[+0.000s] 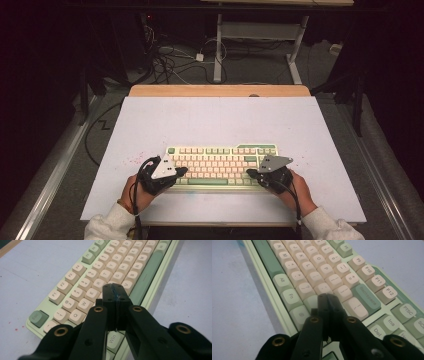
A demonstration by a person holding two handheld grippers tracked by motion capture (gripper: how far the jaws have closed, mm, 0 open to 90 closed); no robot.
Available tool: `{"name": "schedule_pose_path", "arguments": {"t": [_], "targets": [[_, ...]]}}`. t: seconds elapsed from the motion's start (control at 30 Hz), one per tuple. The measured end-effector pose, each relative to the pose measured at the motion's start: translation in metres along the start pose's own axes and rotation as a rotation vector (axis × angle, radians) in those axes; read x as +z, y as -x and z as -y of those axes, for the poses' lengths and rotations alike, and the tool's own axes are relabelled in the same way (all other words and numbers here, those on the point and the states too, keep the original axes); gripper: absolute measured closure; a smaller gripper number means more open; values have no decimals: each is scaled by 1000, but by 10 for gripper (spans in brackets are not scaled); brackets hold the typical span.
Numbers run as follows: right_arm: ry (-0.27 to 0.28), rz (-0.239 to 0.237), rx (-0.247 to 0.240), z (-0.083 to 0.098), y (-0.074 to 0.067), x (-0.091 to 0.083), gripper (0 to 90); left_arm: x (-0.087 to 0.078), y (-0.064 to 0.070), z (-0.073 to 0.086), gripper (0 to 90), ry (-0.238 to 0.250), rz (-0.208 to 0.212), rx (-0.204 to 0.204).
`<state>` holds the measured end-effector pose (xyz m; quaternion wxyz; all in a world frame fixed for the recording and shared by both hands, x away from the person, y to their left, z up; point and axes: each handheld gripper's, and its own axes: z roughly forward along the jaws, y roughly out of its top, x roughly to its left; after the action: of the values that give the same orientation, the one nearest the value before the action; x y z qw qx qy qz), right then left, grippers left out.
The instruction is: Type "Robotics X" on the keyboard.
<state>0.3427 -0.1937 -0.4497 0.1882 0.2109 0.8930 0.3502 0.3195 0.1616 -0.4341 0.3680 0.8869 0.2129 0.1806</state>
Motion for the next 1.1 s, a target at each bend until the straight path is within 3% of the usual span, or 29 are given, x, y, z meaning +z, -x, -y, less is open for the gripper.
{"name": "schedule_pose_path", "arguments": {"t": [0.57,0.83,1.1], "targets": [[-9,-6,16,2,1,3,900,-7,-5,1,873,3,-23,-9],[-9,2,13,2,0,3,900,-11,-15,6,873,-5,-35,-38],[-10,4,9,2,-1,3,900,-3,-23,10,873,-30,-24,-66]]}}
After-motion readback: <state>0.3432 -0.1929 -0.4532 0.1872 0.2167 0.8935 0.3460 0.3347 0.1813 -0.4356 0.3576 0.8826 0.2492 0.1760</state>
